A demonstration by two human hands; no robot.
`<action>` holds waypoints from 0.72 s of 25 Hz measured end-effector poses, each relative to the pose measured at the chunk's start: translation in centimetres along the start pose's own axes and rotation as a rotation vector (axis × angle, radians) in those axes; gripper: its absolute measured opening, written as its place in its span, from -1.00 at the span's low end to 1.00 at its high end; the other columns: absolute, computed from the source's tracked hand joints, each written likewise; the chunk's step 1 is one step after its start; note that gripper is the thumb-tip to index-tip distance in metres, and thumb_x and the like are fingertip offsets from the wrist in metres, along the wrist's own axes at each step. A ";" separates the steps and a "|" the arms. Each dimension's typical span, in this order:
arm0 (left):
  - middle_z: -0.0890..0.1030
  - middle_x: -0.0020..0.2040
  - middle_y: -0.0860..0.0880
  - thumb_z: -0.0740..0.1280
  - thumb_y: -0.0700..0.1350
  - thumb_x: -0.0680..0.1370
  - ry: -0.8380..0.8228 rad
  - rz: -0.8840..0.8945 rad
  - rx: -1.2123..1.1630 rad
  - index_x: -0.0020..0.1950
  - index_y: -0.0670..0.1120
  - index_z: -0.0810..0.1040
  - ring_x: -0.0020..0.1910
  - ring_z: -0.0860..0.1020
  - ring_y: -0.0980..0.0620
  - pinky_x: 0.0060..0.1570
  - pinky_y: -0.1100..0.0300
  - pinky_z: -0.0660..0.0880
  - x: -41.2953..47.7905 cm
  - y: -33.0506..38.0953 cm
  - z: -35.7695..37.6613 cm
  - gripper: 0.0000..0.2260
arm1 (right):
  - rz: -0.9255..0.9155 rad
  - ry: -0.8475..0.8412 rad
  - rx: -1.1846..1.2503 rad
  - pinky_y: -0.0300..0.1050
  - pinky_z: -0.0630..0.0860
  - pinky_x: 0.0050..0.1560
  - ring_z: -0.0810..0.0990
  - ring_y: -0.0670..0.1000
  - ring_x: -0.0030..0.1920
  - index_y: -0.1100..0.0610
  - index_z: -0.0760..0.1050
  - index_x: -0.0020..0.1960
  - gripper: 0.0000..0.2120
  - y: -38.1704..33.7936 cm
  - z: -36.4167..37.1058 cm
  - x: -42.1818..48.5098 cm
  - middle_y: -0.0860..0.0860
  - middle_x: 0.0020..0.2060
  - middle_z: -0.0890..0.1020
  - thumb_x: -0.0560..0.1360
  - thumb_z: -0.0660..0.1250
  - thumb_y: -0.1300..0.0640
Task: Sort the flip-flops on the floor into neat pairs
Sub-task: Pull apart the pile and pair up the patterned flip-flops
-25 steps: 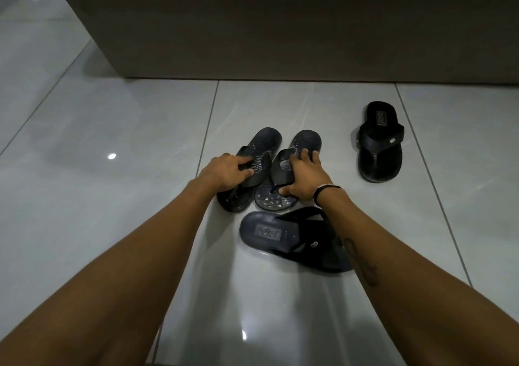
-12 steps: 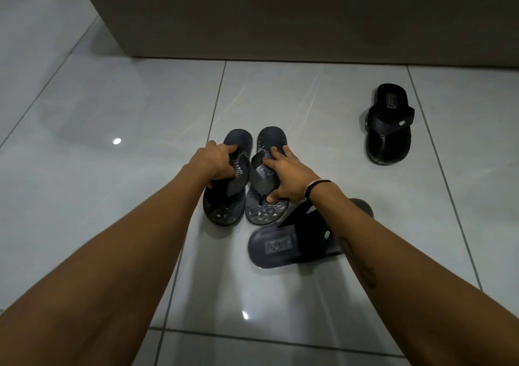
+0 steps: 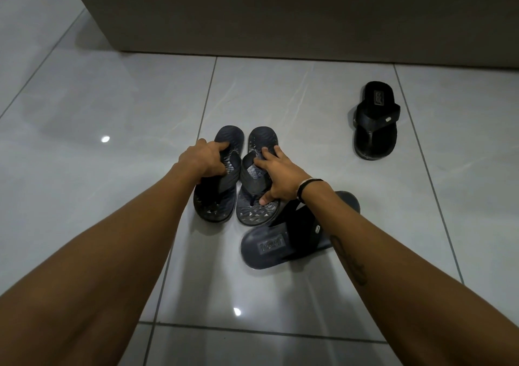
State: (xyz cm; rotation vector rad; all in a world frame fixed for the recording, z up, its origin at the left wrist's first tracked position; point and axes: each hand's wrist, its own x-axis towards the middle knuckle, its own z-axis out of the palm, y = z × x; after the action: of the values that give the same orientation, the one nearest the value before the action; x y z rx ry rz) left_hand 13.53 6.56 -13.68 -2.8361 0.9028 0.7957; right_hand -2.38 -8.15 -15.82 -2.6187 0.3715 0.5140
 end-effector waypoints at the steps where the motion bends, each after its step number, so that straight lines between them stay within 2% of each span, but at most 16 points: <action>1: 0.37 0.48 -0.22 0.48 0.06 0.51 0.003 -0.003 0.016 0.65 0.25 0.17 0.27 0.56 -0.32 0.08 -0.09 0.65 0.0 0.0 0.1 -0.22 | -0.003 -0.003 -0.004 0.20 0.09 0.62 -0.21 0.22 0.66 0.06 0.08 0.66 0.13 -0.1 0.0 0.0 0.10 0.68 -0.07 0.28 0.66 -0.06; 3: 0.38 0.48 -0.22 0.48 0.08 0.51 -0.006 -0.012 0.021 0.65 0.26 0.16 0.29 0.56 -0.32 0.19 -0.14 0.61 -0.1 0.0 0.1 -0.21 | -0.008 -0.008 -0.006 0.20 0.09 0.62 -0.21 0.24 0.66 0.06 0.09 0.66 0.14 -0.2 -0.1 0.0 0.11 0.68 -0.06 0.27 0.67 -0.05; 7: 0.44 0.45 -0.21 0.48 0.06 0.49 -0.021 -0.016 0.000 0.64 0.26 0.18 0.21 0.61 -0.30 0.15 -0.17 0.64 -0.4 -0.2 0.1 -0.21 | -0.016 -0.012 -0.017 0.21 0.10 0.62 -0.21 0.27 0.66 0.08 0.09 0.66 0.15 -0.5 0.1 0.2 0.13 0.68 -0.05 0.26 0.68 -0.04; 11: 0.47 0.45 -0.21 0.47 0.06 0.49 0.001 -0.004 0.031 0.65 0.25 0.19 0.26 0.58 -0.28 0.20 -0.16 0.61 -0.5 -0.5 0.4 -0.22 | -0.026 -0.011 -0.008 0.21 0.11 0.62 -0.21 0.29 0.65 0.08 0.13 0.64 0.14 -1.0 0.6 0.2 0.15 0.68 -0.04 0.24 0.68 -0.04; 15: 0.46 0.44 -0.22 0.47 0.07 0.52 -0.003 -0.019 0.022 0.65 0.24 0.18 0.17 0.63 -0.29 0.14 -0.16 0.65 -0.8 -0.7 0.6 -0.23 | -0.017 -0.020 -0.004 0.20 0.09 0.62 -0.21 0.29 0.65 0.10 0.11 0.65 0.16 -1.3 0.6 0.0 0.16 0.67 -0.04 0.24 0.68 -0.05; 18: 0.40 0.49 -0.24 0.47 0.10 0.50 -0.008 -0.006 0.038 0.66 0.25 0.15 0.31 0.54 -0.32 0.25 -0.20 0.58 -0.7 -0.5 0.7 -0.21 | -0.053 -0.021 0.024 0.18 0.02 0.64 -0.27 0.25 0.65 0.07 0.00 0.67 0.23 -0.8 0.4 -1.0 0.14 0.68 -0.08 0.24 0.68 -0.07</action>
State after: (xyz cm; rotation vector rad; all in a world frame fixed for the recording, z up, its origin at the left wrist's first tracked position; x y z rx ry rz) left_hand 12.99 7.49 -13.95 -2.7998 0.8977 0.7798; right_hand -3.09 -7.11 -15.44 -2.5901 0.2989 0.5160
